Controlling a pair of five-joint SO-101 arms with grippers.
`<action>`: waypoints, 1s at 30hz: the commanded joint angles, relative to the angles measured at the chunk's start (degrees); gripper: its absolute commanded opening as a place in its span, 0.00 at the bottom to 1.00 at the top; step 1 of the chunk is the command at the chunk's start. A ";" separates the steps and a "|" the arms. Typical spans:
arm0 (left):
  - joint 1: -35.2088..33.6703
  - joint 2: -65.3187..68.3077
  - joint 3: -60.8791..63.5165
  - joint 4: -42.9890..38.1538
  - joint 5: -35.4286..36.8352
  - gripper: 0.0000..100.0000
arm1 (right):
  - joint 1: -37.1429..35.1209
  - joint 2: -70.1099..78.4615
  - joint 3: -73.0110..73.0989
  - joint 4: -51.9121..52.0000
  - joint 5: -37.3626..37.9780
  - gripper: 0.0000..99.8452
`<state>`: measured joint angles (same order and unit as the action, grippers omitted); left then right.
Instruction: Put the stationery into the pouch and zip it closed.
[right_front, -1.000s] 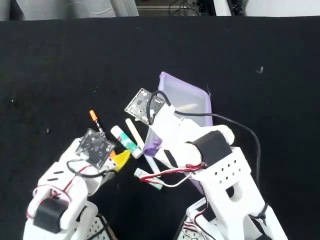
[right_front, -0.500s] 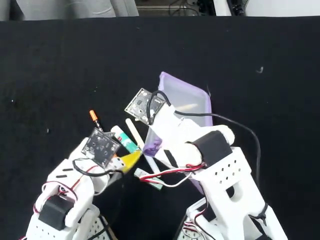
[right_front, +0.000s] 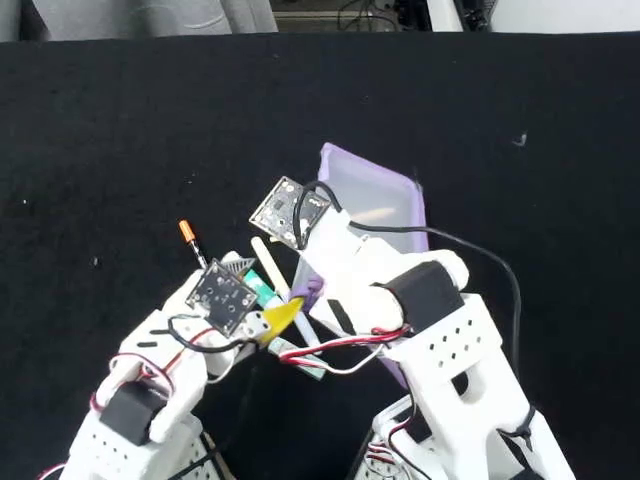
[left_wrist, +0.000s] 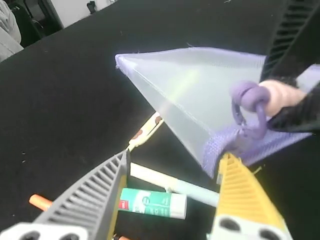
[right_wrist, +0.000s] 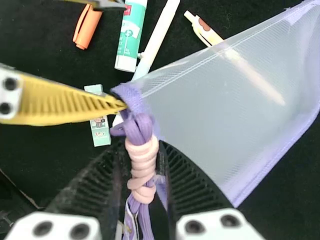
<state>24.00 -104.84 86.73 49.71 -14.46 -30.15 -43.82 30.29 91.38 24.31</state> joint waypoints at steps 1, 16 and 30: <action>0.40 -0.09 0.57 -3.25 -0.09 0.29 | 1.23 -1.27 -4.26 -1.23 -0.62 0.01; 1.10 -0.09 7.60 -14.15 0.00 0.26 | 1.23 -1.27 -4.18 -1.14 -0.44 0.01; 6.99 -0.09 7.87 -19.78 0.00 0.03 | 1.23 -1.27 -4.18 -1.05 -0.26 0.01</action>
<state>28.66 -104.31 94.90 31.25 -14.46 -29.89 -43.82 30.37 91.38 24.22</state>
